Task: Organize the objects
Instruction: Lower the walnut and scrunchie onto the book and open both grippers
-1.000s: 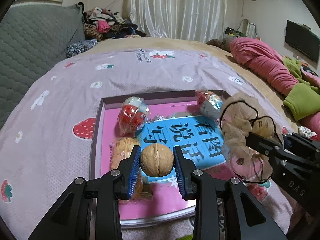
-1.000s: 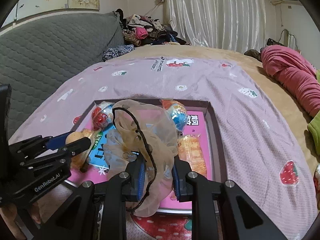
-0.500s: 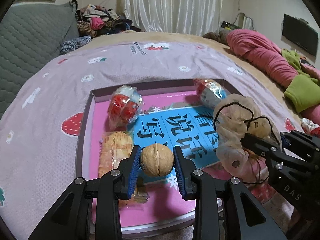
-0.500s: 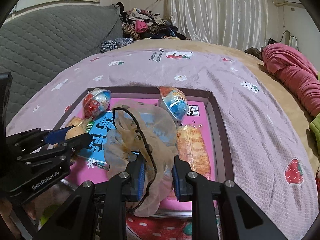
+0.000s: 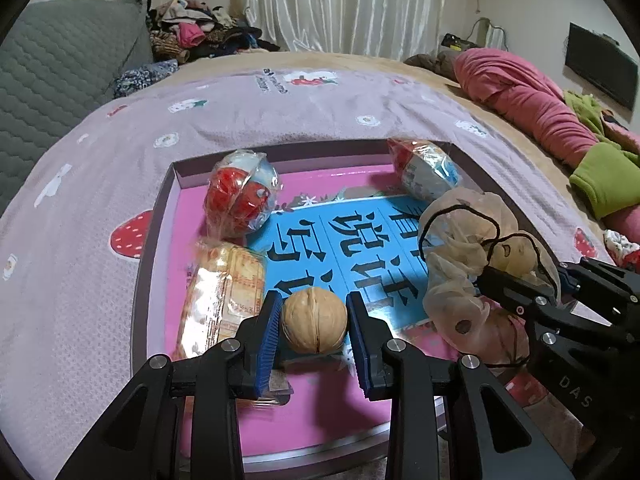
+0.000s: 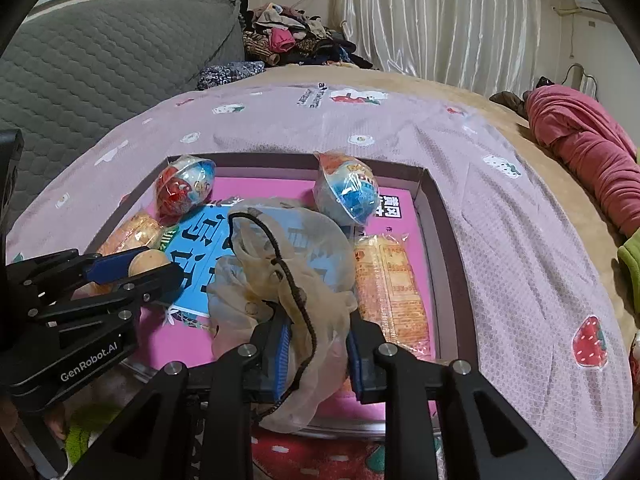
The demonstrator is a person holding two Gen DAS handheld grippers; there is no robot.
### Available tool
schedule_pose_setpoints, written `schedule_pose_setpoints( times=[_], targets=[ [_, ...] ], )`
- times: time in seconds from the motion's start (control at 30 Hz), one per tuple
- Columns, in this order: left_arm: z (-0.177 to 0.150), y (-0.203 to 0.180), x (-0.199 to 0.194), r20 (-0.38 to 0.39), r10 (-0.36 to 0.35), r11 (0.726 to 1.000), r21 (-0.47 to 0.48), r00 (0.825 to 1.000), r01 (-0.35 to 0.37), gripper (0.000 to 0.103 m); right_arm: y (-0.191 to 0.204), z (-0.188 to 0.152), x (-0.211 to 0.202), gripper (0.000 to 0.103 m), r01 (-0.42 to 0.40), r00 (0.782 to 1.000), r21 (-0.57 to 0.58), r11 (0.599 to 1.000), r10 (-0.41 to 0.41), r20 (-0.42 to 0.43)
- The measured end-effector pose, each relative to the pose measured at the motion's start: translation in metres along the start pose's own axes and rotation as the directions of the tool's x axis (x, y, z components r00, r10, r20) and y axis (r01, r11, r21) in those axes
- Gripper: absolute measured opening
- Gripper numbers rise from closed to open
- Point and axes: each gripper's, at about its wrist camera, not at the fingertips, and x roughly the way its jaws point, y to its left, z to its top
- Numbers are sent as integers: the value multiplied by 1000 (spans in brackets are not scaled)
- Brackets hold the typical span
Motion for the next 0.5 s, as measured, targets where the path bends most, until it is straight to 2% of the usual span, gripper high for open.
schedule_pose_setpoints(
  times=[0.07, 0.1, 0.2, 0.5],
  targets=[
    [0, 1, 0, -4, -22, 1000, -12, 1000, 22, 37, 0, -1, 2, 26, 0, 1000, -1, 1000, 0, -7],
    [1, 1, 0, -3, -33, 999, -17, 999, 33, 42, 0, -1, 2, 27, 2, 1000, 0, 1000, -2, -7],
    [1, 1, -1, -1, -22, 1000, -15, 1000, 22, 52, 0, -1, 2, 27, 4, 1000, 0, 1000, -4, -10],
    [0, -2, -3, -6, -1, 1000, -3, 1000, 1, 57, 1, -2, 5, 31, 9, 1000, -5, 1000, -9, -22]
  ],
)
